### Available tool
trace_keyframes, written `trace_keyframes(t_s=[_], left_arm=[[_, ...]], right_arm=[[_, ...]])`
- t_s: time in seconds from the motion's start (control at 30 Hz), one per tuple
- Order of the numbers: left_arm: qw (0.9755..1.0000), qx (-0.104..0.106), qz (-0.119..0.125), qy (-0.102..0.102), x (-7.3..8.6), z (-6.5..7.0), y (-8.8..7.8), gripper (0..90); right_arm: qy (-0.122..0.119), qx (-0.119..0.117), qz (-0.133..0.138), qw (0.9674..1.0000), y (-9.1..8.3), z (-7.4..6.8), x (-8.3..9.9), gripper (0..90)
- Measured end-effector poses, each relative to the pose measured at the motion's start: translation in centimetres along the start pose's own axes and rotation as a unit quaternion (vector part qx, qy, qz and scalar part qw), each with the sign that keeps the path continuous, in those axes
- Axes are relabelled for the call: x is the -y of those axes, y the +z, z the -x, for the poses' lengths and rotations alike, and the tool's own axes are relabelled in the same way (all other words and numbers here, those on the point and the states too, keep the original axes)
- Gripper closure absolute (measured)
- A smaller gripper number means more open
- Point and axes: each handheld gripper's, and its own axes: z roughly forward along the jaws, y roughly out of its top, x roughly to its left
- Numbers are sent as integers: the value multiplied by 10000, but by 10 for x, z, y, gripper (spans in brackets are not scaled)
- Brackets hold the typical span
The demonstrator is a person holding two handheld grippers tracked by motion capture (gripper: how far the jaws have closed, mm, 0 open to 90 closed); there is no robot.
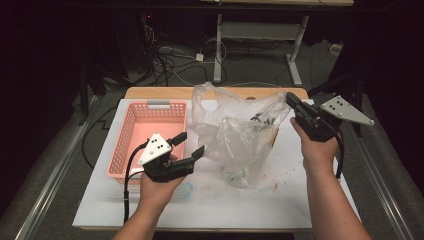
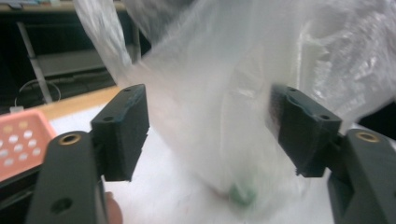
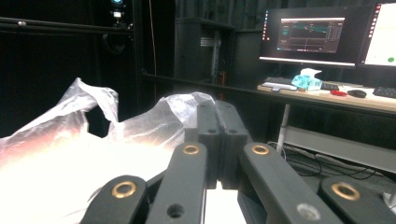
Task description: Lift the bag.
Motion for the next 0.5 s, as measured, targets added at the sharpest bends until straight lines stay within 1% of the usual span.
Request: trace_keyframes(t_s=[0.03,0.07,0.1,0.13,0.2,0.23,0.3,0.37,0.4,0.43,0.47,0.5], left_arm=[[10000,47,21,-74,2,-1,-5,274],[9998,91,90,-145,2,-1,-11,251],[9997,76,175,-151,3,0,-18,233],[9996,43,237,-126,4,1,-24,234],[9996,-9,260,-68,5,2,-32,229],[9998,-48,199,-28,7,2,-33,205],[9999,-110,12,22,12,0,-30,190],[9998,-146,-144,-12,19,-2,-23,158],[9996,-157,-232,17,22,-3,-19,155],[9992,-192,-342,37,25,-4,-14,135],[9987,-171,-477,-7,30,-7,-7,115],[9983,-133,-559,-63,32,-8,-4,91]], right_arm=[[9,6,-2,10000,-1,0,0,900],[-7,2,-17,10000,-2,0,0,900],[-50,8,-22,10000,-2,0,0,900],[-63,4,-27,10000,-3,0,-1,900],[-42,15,-14,10000,-5,1,-1,900],[-47,18,-17,10000,-5,1,-1,900],[-62,13,-19,10000,-5,0,-1,900],[-112,-15,-26,9999,-5,0,0,900],[-92,-29,-13,10000,-5,-1,0,900],[-78,-41,-5,10000,-5,-2,0,900],[-85,-52,-4,9999,-6,-3,0,900],[-120,-71,-8,9999,-8,-3,0,900]])
